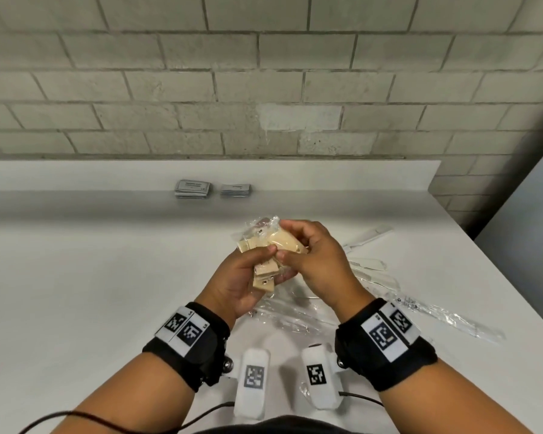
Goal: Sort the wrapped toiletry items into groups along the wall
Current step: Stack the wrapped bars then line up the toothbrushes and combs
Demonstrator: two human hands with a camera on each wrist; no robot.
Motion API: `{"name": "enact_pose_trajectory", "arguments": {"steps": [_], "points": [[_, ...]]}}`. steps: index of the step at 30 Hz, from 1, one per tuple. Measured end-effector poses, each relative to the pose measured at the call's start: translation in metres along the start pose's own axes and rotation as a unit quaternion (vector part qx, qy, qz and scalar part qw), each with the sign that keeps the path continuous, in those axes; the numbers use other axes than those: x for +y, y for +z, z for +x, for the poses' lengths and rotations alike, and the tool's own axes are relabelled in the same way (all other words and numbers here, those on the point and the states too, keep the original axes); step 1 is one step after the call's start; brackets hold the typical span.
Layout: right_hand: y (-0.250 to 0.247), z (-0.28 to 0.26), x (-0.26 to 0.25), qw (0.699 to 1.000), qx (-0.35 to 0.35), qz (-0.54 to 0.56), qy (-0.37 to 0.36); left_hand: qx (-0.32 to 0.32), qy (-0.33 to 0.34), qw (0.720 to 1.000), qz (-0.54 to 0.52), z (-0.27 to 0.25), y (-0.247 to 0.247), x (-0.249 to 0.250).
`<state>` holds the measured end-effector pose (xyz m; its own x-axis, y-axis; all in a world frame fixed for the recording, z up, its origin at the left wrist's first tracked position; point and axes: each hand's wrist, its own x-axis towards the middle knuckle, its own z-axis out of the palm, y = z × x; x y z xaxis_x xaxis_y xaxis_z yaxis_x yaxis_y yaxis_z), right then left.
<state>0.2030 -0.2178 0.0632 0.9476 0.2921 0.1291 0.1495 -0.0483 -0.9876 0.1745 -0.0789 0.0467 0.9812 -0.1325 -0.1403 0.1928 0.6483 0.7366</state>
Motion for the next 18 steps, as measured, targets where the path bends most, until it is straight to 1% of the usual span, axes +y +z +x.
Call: {"name": "enact_pose_trajectory", "arguments": {"steps": [3,5,8,10,13,18], "points": [[0.002,0.001,-0.004,1.000,0.013,-0.001,0.009,-0.001,0.010,0.999,0.041,-0.006,-0.008,0.007],[0.005,0.004,-0.005,0.999,0.017,0.006,0.027,-0.001,0.014,0.999,0.046,-0.008,-0.017,0.012],[0.014,0.005,0.000,0.997,0.014,0.048,0.061,-0.003,0.014,0.999,0.053,-0.011,-0.029,0.019],[0.022,0.006,0.003,0.993,0.002,0.074,0.088,-0.002,0.011,0.997,0.076,-0.014,-0.037,0.023],[0.036,0.006,0.004,0.992,-0.002,0.077,0.102,0.016,0.016,0.994,0.105,-0.017,-0.050,0.029],[0.054,0.008,0.009,0.985,-0.006,0.111,0.128,0.038,0.016,0.994,0.106,-0.022,-0.068,0.043]]}}
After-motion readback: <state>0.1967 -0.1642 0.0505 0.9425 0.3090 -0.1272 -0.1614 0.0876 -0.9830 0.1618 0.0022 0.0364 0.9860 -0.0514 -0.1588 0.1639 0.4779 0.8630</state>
